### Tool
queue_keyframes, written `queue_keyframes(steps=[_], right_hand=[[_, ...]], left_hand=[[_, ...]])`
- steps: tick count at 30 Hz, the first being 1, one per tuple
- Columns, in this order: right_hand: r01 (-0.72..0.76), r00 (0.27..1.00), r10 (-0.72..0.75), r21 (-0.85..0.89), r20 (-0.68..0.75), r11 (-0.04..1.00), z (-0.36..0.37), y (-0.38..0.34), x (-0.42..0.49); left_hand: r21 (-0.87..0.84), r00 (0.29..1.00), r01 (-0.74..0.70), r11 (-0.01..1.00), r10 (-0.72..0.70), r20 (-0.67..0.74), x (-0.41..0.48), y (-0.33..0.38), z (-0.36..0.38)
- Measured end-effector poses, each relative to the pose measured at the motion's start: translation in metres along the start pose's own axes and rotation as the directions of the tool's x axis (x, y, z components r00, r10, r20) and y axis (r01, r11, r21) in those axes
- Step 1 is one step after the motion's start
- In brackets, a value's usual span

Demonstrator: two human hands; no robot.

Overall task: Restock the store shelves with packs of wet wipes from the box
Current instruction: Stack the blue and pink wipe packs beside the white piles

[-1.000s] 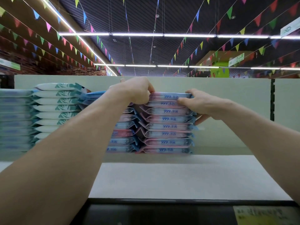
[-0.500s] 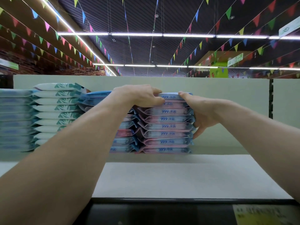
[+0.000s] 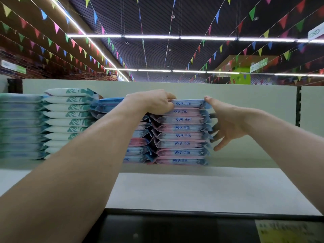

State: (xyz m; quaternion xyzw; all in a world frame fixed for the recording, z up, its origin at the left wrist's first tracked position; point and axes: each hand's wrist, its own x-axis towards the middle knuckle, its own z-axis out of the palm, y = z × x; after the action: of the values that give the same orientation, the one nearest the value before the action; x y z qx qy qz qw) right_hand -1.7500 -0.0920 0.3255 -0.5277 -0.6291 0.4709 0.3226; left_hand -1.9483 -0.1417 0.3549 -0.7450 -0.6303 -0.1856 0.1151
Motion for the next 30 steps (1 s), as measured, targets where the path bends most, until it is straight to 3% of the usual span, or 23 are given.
queue_keyframes(steps=[2, 6, 8, 10, 12, 14, 16, 19, 23, 30], right_hand=[[0.005, 1.0, -0.006, 0.056, 0.024, 0.998, 0.001, -0.001, 0.0], [0.022, 0.999, -0.021, -0.026, 0.035, 0.999, 0.019, -0.006, -0.006], [0.012, 1.0, -0.016, -0.143, -0.025, 0.99, 0.023, -0.008, -0.014], [0.074, 0.97, -0.151, -0.359, -0.193, 0.93, 0.024, -0.009, -0.02], [0.218, 0.862, -0.43, -0.569, -0.269, 0.793, 0.027, -0.01, -0.025], [0.286, 0.725, -0.661, -0.788, -0.195, 0.546, 0.034, -0.014, -0.03], [0.267, 0.609, -0.788, -0.912, -0.09, 0.311, 0.046, -0.018, -0.034], [0.245, 0.522, -0.853, -0.96, 0.015, 0.133, 0.066, -0.019, -0.035], [0.238, 0.549, -0.833, -0.968, 0.066, 0.081, 0.082, -0.019, -0.038], [0.187, 0.607, -0.794, -0.977, 0.032, 0.103, 0.094, -0.017, -0.033]], left_hand=[[-0.019, 1.0, -0.021, 1.0, 0.021, -0.014, -0.001, 0.001, 0.001], [-0.008, 1.0, -0.011, 1.0, 0.011, -0.018, -0.004, 0.0, 0.0], [-0.014, 0.999, 0.007, 1.0, -0.008, -0.046, -0.005, -0.001, -0.001], [-0.009, 0.996, 0.015, 1.0, -0.015, -0.091, -0.006, -0.002, -0.001], [-0.001, 0.994, 0.011, 1.0, -0.011, -0.105, -0.008, -0.001, -0.003], [0.03, 0.995, 0.032, 0.999, -0.029, -0.1, -0.012, -0.003, -0.011], [0.082, 0.991, 0.071, 0.994, -0.061, -0.118, -0.019, -0.01, -0.023], [0.228, 0.985, 0.152, 0.962, -0.128, -0.119, -0.028, -0.027, -0.036], [0.377, 0.973, 0.23, 0.897, -0.224, -0.059, -0.041, -0.053, -0.021], [0.407, 0.968, 0.233, 0.883, -0.171, -0.183, -0.042, -0.064, 0.007]])
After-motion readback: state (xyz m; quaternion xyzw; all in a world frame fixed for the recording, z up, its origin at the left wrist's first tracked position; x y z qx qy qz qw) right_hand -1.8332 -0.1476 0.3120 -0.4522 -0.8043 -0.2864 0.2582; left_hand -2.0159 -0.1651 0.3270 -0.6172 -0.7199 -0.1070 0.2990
